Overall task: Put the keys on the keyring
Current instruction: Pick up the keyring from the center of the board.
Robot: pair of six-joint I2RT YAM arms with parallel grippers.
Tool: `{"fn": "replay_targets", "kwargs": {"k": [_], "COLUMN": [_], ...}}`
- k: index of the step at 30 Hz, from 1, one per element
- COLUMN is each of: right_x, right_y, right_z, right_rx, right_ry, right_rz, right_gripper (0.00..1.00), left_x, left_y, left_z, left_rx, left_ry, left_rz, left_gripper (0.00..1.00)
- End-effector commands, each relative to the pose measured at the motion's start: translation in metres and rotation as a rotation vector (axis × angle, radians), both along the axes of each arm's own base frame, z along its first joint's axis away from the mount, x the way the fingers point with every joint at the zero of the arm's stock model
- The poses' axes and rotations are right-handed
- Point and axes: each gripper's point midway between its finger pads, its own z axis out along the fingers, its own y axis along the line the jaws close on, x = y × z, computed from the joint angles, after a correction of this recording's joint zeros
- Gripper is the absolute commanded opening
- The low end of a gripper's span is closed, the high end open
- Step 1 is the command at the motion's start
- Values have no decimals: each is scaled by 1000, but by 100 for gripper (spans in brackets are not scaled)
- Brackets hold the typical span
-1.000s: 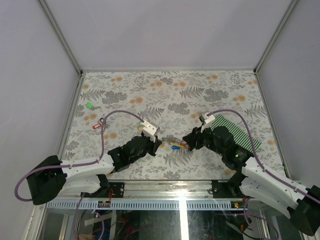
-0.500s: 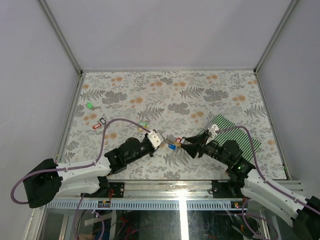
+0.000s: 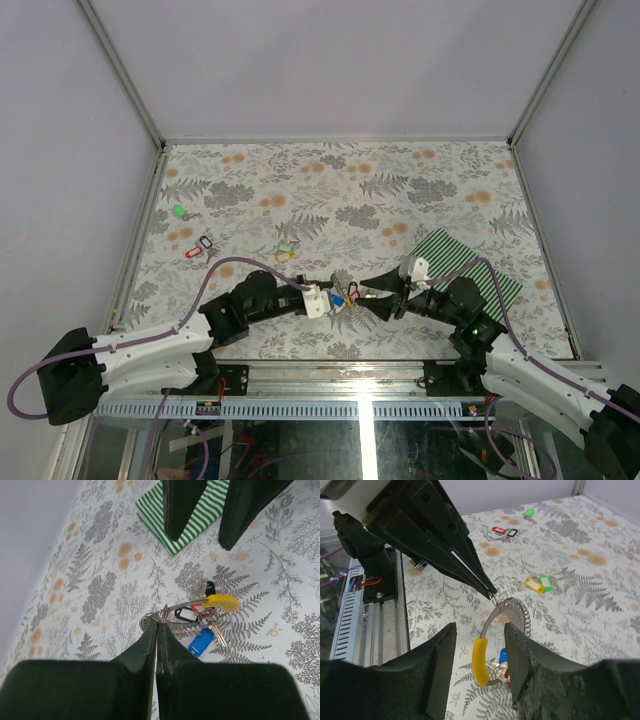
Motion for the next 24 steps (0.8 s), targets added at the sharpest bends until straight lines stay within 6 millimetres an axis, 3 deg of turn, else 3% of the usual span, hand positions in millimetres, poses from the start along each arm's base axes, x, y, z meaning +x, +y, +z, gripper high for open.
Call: {"fn": "replay_targets", "kwargs": {"k": [1, 11, 24], "right_x": [-7, -9, -10], "right_y": [6, 19, 26], "right_z": [46, 52, 45], "right_rx": [33, -60, -168], "right_ry": [-262, -487, -505], "right_rz": [86, 154, 230], "right_gripper": [49, 46, 33], "left_x": [-9, -17, -33], "left_y": [-14, -17, -13], "left_z": [35, 48, 61], "left_rx": [-20, -63, -107], "left_ry": [-96, -30, 7], "left_rz": [-117, -130, -181], "left_gripper": [0, 0, 0]}}
